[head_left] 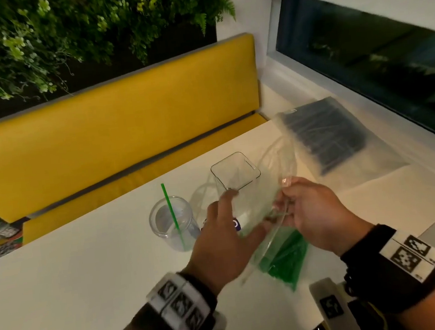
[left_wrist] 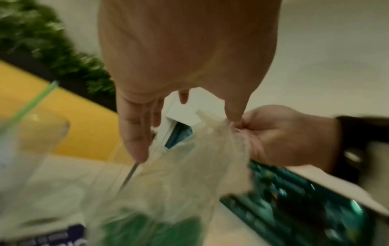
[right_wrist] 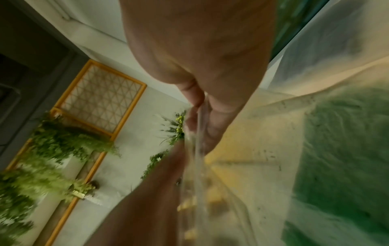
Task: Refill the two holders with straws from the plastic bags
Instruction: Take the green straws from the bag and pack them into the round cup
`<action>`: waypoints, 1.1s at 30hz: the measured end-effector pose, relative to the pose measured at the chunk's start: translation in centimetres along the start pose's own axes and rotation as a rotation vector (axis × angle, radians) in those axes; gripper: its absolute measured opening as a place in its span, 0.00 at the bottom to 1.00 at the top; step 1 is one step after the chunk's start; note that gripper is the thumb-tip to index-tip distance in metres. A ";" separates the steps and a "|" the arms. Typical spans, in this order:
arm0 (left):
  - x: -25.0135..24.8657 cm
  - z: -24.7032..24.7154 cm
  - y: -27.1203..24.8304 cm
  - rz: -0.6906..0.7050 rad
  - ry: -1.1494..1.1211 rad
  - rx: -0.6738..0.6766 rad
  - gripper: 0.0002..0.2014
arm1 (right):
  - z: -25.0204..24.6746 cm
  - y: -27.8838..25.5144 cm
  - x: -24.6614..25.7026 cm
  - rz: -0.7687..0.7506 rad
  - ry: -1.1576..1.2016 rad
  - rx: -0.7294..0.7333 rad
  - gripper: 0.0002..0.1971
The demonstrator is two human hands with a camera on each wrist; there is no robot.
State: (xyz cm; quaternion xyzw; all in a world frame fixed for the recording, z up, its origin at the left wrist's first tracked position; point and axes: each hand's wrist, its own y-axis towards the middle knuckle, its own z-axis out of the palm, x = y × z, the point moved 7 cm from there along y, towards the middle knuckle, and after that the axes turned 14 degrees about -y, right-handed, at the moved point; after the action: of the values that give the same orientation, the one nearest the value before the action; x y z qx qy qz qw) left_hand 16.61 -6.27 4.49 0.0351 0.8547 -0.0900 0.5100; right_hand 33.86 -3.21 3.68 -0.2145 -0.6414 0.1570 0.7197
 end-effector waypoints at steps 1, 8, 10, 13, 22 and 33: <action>0.4 0.7 1.2 -0.123 -0.140 0.044 0.44 | 0.3 -0.3 -0.5 0.017 -0.004 0.023 0.08; 4.1 2.0 2.2 -0.226 -0.378 0.117 0.06 | -2.9 -0.5 -3.0 0.099 -0.362 0.027 0.13; 5.9 -0.2 1.2 -0.289 -0.541 -0.028 0.09 | -4.5 -0.2 -4.0 0.162 -0.308 -0.011 0.16; 9.9 -2.2 -0.3 -0.447 -0.501 -0.132 0.07 | -5.1 0.1 -5.2 0.292 -0.110 0.010 0.08; -2.7 2.7 -0.9 0.285 -0.028 -0.025 0.06 | 0.9 0.9 -4.8 0.161 -0.411 0.097 0.15; 9.1 12.3 3.9 -0.371 0.271 0.418 0.19 | 2.2 1.4 -3.2 -0.145 -0.760 0.167 0.14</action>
State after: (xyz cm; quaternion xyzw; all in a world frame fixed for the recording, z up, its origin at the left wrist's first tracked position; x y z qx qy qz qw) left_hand 23.51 -5.06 -9.72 -0.0057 0.8697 -0.3500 0.3479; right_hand 31.33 -3.35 0.41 -0.0359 -0.8606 0.2256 0.4551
